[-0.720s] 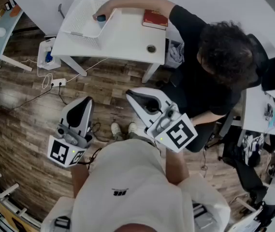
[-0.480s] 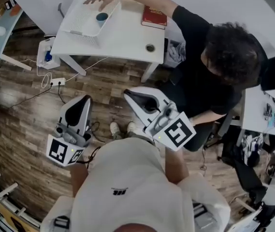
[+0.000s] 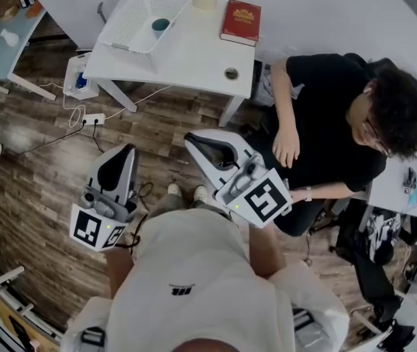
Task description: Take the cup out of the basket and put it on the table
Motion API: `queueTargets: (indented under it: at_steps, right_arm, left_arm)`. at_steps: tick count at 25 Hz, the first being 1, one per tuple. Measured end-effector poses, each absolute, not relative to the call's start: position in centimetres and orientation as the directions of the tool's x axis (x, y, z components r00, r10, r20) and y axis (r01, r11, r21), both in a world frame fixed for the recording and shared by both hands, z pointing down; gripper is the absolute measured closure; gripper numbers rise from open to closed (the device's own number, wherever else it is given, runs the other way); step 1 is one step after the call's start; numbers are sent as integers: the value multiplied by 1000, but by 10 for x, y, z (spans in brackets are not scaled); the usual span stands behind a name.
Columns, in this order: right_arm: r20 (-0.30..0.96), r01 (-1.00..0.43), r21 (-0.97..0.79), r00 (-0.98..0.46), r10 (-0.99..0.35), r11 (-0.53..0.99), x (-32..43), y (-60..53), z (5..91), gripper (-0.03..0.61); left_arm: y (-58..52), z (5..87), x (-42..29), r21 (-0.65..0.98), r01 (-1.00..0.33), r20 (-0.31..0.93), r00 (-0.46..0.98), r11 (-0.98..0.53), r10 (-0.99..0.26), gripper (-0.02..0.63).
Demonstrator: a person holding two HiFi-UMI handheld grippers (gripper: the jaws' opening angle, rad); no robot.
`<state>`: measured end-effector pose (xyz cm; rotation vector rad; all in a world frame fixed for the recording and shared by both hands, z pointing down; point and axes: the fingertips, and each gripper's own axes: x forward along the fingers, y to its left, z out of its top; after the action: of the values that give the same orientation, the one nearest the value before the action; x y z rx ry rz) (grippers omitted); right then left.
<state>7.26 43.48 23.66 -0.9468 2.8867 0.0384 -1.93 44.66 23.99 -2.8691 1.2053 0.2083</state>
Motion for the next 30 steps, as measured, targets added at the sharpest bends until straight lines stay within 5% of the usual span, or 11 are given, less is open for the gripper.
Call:
queueTargets:
  at_steps: [30]
  right_arm:
    - [-24, -663, 13, -748, -663, 748, -16, 297, 251, 566]
  left_arm:
    - [297, 256, -99, 42, -613, -127, 780, -789, -613, 603]
